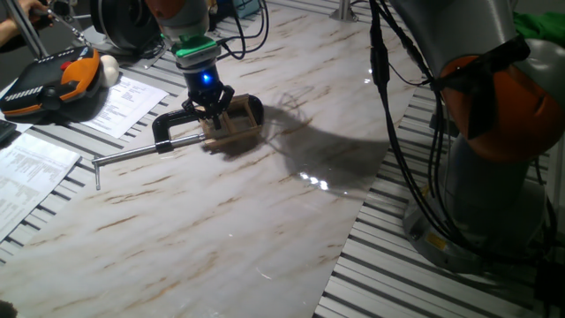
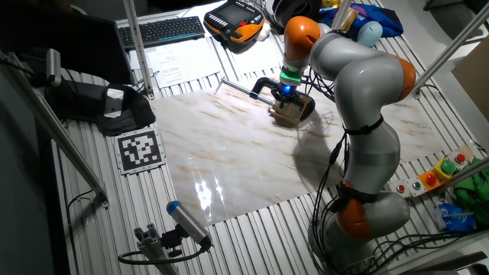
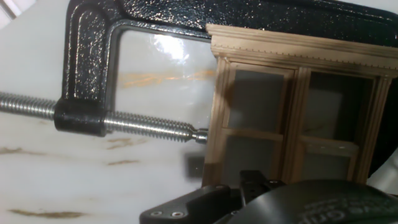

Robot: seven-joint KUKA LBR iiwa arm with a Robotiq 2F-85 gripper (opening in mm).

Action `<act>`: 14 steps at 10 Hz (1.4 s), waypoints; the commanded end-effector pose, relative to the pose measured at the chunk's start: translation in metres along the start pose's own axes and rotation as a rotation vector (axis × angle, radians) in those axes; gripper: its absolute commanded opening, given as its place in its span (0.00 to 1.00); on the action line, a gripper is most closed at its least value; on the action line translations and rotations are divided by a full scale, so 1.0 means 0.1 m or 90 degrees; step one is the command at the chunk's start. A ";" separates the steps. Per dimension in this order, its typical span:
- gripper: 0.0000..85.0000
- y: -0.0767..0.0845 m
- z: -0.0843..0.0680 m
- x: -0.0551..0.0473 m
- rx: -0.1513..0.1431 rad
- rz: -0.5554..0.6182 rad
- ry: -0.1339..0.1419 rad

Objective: Open a sliding window

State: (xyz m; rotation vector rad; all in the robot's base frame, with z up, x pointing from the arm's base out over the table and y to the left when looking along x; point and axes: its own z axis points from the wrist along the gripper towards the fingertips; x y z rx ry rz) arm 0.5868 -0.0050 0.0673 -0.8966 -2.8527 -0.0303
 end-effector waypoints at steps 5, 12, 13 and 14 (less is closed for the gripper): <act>0.00 -0.03 -0.06 -0.05 -0.005 0.023 0.007; 0.00 -0.09 0.05 -0.11 -0.013 0.031 0.002; 0.00 -0.09 0.07 -0.10 -0.015 0.033 0.004; 0.00 -0.08 0.08 -0.10 -0.015 0.036 0.006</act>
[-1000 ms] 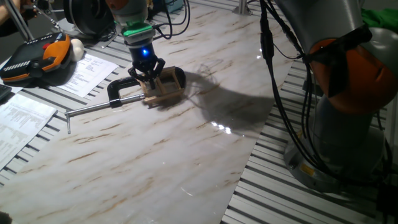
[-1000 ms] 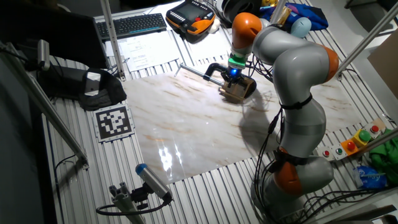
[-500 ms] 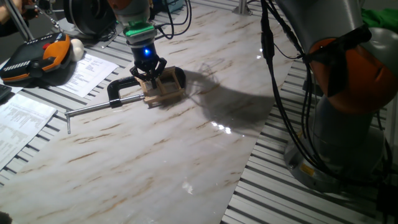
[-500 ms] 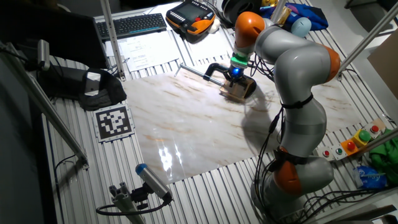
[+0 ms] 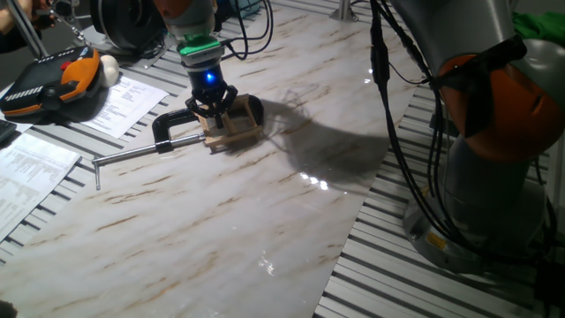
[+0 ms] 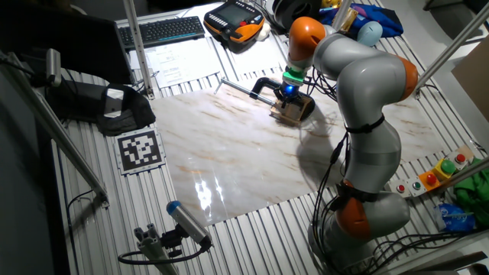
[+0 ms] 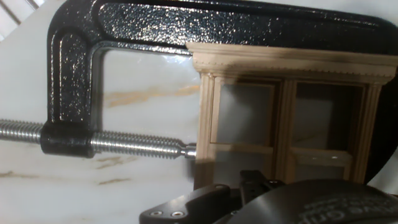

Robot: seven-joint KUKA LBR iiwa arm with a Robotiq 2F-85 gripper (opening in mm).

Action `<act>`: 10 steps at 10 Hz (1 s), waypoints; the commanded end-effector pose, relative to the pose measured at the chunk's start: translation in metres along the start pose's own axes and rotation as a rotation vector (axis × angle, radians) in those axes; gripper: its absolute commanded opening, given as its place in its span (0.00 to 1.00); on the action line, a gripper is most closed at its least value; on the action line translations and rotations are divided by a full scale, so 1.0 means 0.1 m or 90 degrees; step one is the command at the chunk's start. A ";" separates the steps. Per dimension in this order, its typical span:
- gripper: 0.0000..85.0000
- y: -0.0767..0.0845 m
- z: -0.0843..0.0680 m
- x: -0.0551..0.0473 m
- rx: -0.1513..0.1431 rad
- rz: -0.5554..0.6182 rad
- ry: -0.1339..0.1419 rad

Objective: Open a sliding window

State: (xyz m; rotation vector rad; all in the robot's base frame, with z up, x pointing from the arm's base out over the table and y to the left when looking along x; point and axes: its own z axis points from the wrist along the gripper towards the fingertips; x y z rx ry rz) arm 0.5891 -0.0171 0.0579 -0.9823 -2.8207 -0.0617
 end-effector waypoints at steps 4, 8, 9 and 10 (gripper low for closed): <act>0.00 -0.02 0.04 -0.03 -0.006 0.004 0.008; 0.00 -0.02 0.03 -0.05 -0.008 0.010 0.007; 0.00 -0.03 0.04 -0.05 -0.009 0.012 0.006; 0.00 -0.03 0.05 -0.05 -0.009 0.013 0.005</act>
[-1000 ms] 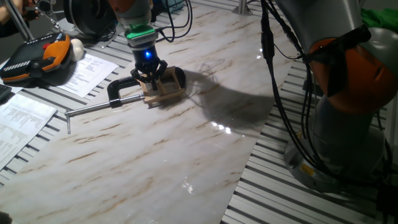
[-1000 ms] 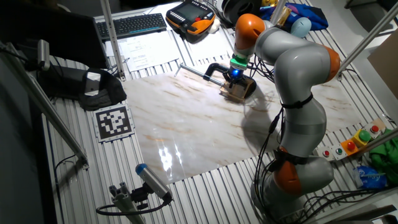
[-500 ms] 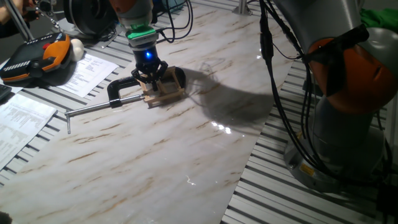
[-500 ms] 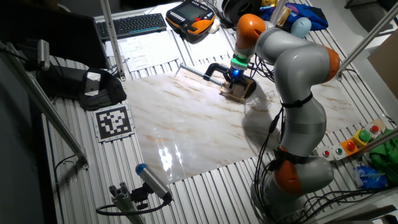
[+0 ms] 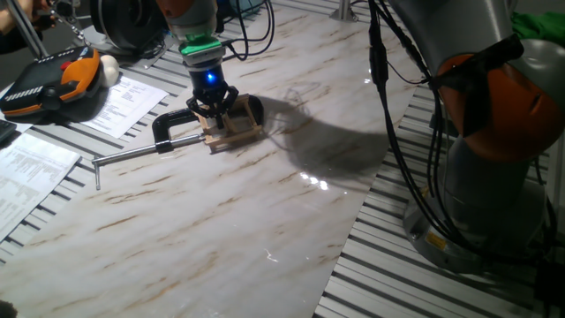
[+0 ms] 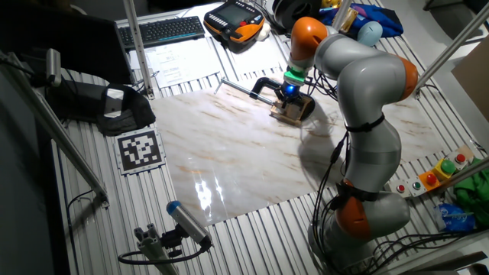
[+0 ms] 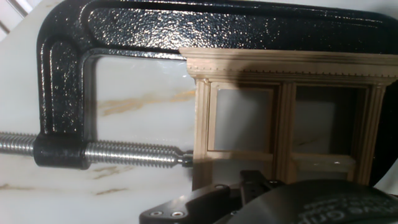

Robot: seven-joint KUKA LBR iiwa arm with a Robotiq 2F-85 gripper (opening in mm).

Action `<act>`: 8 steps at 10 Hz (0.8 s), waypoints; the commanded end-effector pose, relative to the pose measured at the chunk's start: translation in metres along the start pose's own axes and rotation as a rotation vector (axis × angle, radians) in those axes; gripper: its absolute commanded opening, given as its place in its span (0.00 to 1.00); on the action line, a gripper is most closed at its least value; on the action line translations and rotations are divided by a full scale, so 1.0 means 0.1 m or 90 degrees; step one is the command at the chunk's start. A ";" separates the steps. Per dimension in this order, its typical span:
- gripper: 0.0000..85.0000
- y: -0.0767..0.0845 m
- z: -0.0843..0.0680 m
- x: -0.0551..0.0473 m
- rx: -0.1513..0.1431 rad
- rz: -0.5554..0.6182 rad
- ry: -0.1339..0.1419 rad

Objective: Open a sliding window

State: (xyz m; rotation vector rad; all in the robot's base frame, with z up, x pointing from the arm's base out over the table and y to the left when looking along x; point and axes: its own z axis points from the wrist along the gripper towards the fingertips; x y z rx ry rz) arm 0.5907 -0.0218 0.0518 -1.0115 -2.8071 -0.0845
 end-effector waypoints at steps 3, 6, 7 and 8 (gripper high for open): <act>0.00 -0.03 0.02 -0.02 0.001 0.002 -0.006; 0.00 -0.03 0.03 -0.02 -0.004 0.002 -0.004; 0.00 -0.04 0.04 -0.02 -0.004 0.002 -0.004; 0.00 -0.04 0.04 -0.02 -0.005 0.003 -0.003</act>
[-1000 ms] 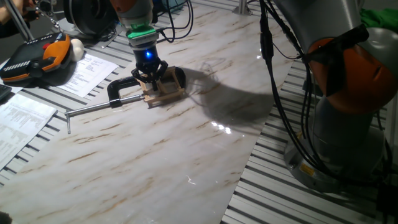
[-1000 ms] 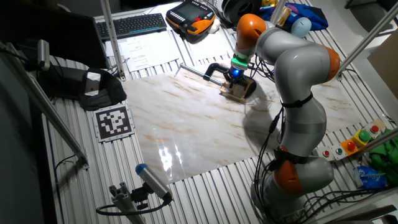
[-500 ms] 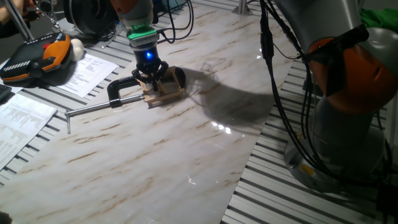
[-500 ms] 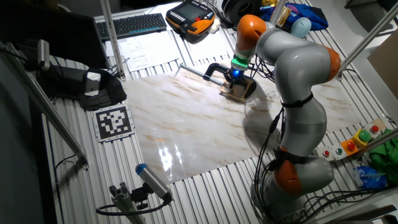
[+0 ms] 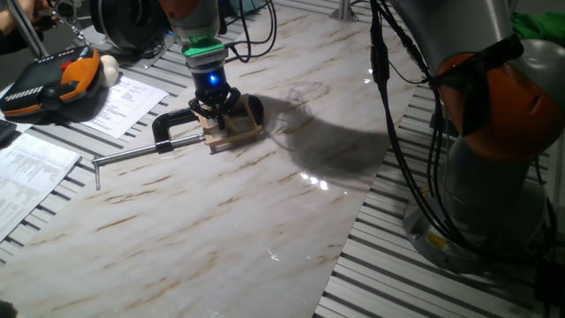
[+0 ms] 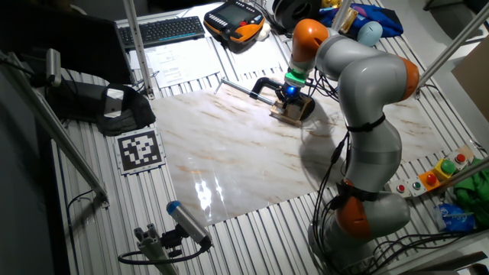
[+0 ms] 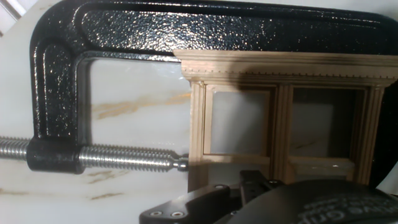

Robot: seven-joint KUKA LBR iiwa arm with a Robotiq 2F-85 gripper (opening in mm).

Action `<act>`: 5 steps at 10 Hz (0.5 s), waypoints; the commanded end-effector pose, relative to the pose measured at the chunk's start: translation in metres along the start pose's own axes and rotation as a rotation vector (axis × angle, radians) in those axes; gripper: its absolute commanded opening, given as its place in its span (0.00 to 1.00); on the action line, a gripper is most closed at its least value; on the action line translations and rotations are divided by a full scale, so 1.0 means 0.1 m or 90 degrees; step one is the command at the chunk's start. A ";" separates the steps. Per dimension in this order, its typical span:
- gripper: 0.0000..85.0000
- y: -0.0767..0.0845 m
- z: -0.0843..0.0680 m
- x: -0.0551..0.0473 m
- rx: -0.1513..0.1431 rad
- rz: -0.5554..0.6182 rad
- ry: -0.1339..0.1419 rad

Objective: Open a sliding window

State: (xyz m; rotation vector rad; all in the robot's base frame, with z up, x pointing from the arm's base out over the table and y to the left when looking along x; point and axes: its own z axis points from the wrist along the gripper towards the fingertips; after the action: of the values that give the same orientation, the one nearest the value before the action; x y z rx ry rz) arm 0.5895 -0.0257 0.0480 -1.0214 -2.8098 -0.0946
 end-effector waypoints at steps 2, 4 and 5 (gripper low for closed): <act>0.00 0.00 0.00 0.00 -0.003 0.001 0.001; 0.00 0.00 0.00 -0.01 -0.003 0.003 0.001; 0.00 -0.01 0.00 -0.01 -0.004 0.003 0.001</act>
State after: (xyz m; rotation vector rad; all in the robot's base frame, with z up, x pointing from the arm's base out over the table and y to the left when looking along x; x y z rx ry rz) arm 0.5899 -0.0274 0.0481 -1.0291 -2.8081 -0.1018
